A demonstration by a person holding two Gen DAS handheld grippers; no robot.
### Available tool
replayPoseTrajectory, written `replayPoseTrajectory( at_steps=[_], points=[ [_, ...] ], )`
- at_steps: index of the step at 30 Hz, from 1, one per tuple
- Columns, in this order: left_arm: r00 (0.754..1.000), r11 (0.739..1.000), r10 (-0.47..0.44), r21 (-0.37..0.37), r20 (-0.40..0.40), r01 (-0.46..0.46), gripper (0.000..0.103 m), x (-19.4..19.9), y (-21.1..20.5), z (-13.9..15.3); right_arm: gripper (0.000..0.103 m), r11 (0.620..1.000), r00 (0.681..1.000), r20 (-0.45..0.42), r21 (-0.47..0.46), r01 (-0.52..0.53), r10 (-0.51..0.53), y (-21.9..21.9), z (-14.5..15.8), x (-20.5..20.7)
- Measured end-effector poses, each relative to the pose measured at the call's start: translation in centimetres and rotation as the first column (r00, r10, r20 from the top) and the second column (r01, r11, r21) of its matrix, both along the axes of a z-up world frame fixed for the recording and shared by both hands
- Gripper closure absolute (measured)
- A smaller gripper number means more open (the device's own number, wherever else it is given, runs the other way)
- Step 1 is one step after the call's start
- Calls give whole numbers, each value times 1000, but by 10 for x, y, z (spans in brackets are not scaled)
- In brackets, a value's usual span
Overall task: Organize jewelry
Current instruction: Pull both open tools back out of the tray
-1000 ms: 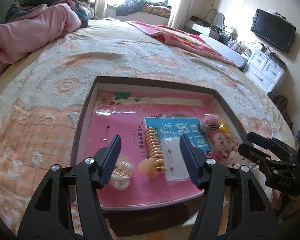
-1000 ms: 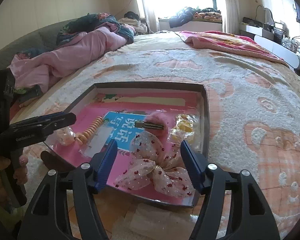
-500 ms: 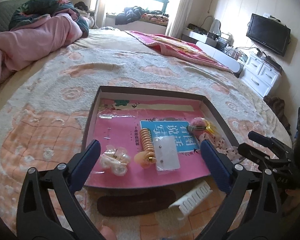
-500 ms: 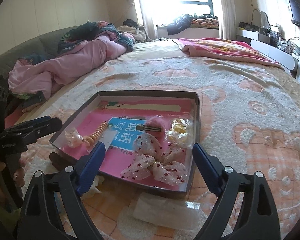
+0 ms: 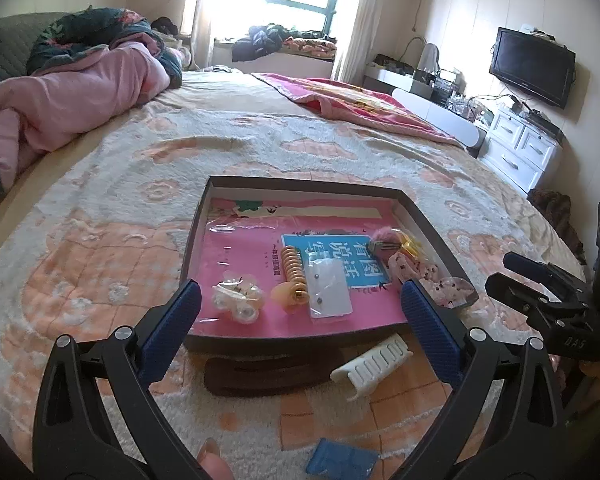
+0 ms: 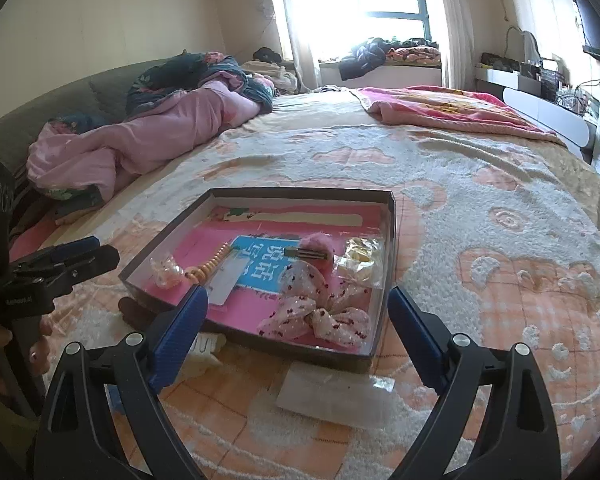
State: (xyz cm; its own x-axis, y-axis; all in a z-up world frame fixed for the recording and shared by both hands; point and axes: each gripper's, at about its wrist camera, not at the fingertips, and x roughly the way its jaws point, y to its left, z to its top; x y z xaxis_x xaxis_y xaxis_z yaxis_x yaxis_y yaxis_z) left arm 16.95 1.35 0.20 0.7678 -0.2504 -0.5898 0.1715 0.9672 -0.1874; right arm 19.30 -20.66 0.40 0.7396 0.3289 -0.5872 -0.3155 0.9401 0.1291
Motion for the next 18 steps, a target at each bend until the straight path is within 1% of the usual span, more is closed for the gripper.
replayPoseTrajectory(
  at_steps=[8,18],
  points=[
    [1000,1000,8,1,12,-8,12,-20,3,-1,14,1000,1000,10,-19,-16,16,0,1,-16],
    [1000,1000,-21,12,-7,21,12,-33,-3,-9,14,999,1000,11,-34,-24,25,-4,-1,-30]
  ],
)
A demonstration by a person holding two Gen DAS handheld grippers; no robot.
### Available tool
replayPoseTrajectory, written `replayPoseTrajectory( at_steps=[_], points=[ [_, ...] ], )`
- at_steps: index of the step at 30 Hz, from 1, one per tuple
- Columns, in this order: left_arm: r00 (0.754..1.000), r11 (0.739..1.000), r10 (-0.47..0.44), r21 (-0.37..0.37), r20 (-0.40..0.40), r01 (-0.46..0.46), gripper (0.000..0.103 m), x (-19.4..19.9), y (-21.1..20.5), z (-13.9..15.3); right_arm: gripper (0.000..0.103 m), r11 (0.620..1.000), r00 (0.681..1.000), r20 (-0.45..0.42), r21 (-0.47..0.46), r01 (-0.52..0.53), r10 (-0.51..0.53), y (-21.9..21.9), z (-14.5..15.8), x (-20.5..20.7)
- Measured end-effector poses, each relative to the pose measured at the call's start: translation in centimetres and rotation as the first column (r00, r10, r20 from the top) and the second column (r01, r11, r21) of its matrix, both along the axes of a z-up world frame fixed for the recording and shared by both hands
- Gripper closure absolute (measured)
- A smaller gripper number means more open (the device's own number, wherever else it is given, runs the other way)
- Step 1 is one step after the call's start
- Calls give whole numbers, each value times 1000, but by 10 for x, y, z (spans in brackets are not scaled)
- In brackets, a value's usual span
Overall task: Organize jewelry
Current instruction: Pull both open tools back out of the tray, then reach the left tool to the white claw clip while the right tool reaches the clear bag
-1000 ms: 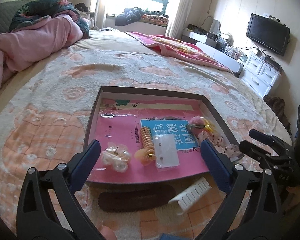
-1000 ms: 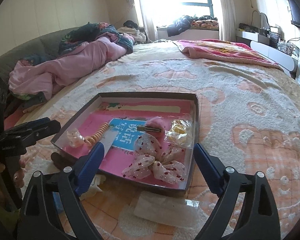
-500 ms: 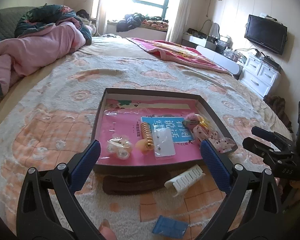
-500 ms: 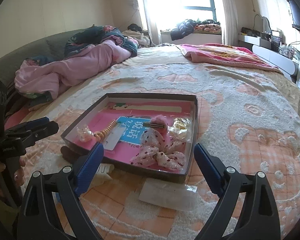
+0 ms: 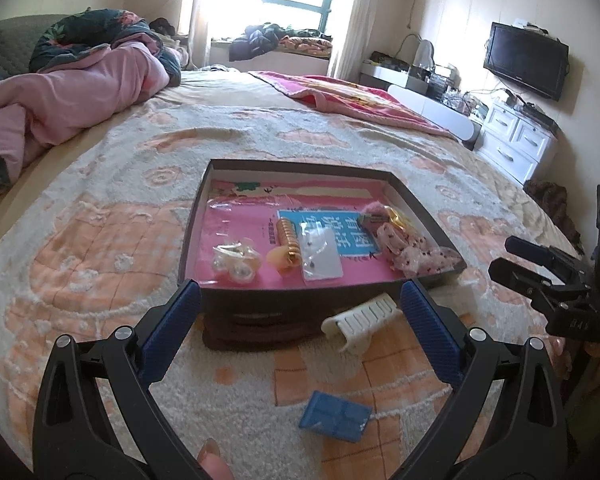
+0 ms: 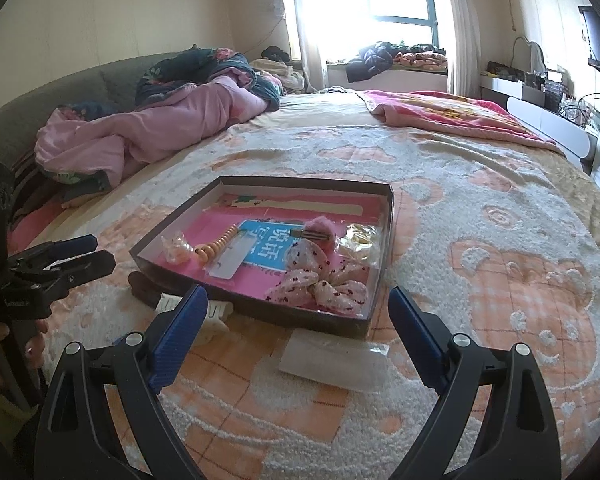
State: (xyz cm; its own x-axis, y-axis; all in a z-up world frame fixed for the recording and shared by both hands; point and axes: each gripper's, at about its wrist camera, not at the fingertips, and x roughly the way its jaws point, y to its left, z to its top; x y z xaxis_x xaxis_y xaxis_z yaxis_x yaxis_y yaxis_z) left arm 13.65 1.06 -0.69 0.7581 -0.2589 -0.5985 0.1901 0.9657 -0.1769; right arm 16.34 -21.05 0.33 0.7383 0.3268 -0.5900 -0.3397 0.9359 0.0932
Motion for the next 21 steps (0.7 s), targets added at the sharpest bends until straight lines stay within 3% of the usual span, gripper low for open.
replayPoseTrajectory(
  at_steps=[21],
  points=[
    [993,995,-97,26,-66,98,12,-6,-33,-25,14,998,998,-42,-51,42,-44,-23,-24,-14]
  ],
)
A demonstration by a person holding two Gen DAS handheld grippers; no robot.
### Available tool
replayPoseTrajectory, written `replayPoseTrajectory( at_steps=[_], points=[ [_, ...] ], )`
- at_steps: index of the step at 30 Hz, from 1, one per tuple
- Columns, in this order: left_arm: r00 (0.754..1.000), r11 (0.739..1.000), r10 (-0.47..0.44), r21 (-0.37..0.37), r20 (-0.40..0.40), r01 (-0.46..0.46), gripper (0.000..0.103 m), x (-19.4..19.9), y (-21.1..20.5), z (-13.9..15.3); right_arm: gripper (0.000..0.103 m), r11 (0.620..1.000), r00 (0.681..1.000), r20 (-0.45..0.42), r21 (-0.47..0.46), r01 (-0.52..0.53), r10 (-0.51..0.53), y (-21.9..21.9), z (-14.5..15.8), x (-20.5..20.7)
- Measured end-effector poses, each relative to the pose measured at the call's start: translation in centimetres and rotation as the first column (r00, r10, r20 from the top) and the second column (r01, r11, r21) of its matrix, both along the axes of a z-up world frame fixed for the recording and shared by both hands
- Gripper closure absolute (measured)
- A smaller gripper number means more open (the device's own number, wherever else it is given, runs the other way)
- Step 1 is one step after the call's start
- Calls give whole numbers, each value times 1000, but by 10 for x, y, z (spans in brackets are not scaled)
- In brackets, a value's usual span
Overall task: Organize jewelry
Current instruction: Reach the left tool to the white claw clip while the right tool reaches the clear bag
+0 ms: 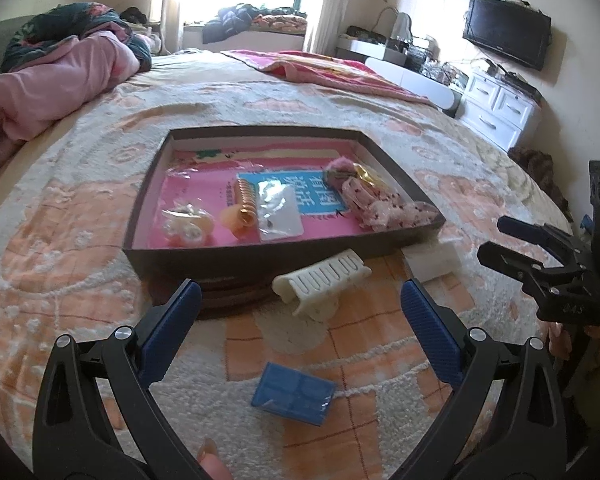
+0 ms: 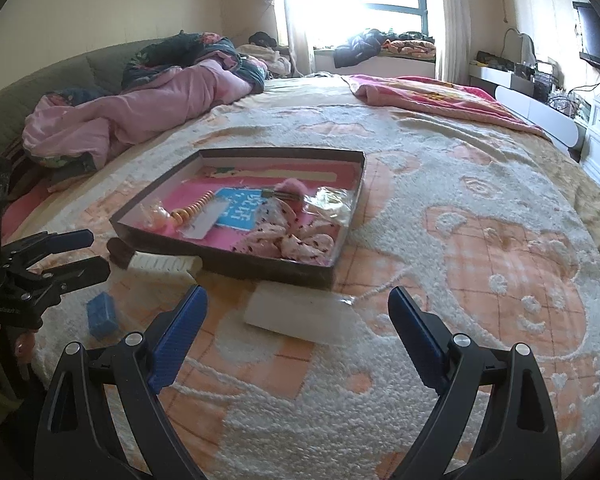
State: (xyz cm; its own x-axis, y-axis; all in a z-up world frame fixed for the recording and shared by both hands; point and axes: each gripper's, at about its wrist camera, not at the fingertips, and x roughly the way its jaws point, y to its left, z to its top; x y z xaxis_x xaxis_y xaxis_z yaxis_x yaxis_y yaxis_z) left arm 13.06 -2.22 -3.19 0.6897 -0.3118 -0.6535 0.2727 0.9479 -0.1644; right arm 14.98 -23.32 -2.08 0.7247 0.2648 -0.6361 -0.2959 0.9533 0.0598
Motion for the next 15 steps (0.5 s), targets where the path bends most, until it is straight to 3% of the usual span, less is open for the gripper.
replayPoseTrajectory(
  at_steps=[15],
  points=[
    [997,997,-77,27,-9,78,27,16,-12,-15,14,1000,999,-30,3,16,-16,-6,-10,5]
  ],
)
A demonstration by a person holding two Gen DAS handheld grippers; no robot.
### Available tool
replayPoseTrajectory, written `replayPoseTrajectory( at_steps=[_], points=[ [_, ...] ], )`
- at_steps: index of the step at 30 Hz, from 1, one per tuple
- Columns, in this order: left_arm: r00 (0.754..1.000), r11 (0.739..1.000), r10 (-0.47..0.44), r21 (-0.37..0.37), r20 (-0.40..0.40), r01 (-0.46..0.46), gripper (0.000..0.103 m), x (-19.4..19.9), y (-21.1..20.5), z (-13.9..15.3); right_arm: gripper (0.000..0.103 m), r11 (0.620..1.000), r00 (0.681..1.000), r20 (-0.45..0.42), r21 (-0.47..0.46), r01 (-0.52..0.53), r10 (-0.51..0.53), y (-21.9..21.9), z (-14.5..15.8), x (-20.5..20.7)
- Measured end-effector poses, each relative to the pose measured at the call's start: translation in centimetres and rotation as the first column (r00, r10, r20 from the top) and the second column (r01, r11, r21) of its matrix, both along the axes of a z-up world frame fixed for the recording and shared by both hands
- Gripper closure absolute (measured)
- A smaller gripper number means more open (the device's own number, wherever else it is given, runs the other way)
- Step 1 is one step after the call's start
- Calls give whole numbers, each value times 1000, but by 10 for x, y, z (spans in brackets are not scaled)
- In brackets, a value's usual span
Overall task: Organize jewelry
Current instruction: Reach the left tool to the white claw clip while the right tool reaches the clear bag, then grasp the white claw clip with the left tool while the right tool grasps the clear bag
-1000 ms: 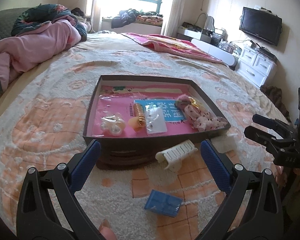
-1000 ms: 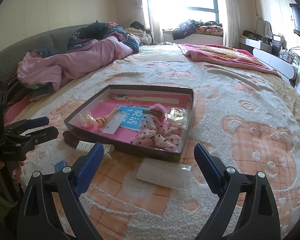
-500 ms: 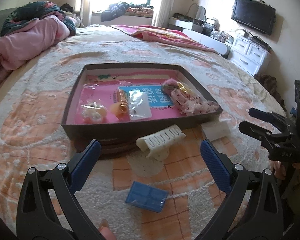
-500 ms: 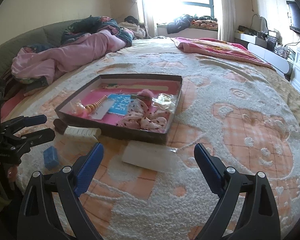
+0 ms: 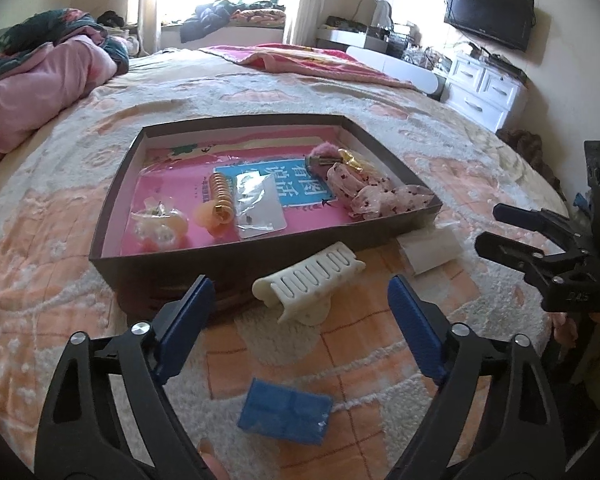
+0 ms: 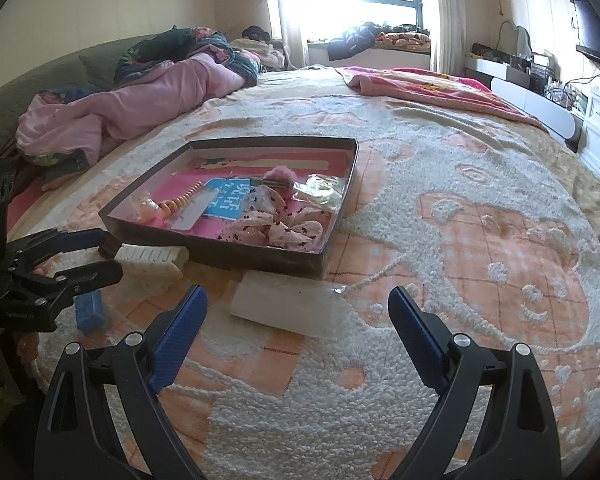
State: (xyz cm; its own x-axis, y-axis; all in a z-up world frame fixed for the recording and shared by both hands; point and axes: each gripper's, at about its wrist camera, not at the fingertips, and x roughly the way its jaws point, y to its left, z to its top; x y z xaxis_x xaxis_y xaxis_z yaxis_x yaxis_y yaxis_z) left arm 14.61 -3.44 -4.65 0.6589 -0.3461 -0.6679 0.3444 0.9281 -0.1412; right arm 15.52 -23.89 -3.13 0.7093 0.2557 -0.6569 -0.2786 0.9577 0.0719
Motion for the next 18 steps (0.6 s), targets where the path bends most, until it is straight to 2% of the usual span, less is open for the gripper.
replayPoseTrajectory(
  at_steps=[1,8,13,18],
  points=[
    [1000,1000,-3,0,-1,3,31,2,0,-1,14,1000,1000,-3,1,1,-1,0,-1,1],
    [998,998,-54,22,-14,54,38,13,-6,-7,14,1000,1000,-28,3,9,-9,-2,-9,7],
    [996,996,-83,42,-26,84,52,13,-11,-12,14,1000,999,-49,6,13,-13,-4,-15,12],
    [995,994,-93,57,-37,95,58,12,-14,-16,14,1000,996,-93,14,11,-10,-2,-26,22]
  ],
)
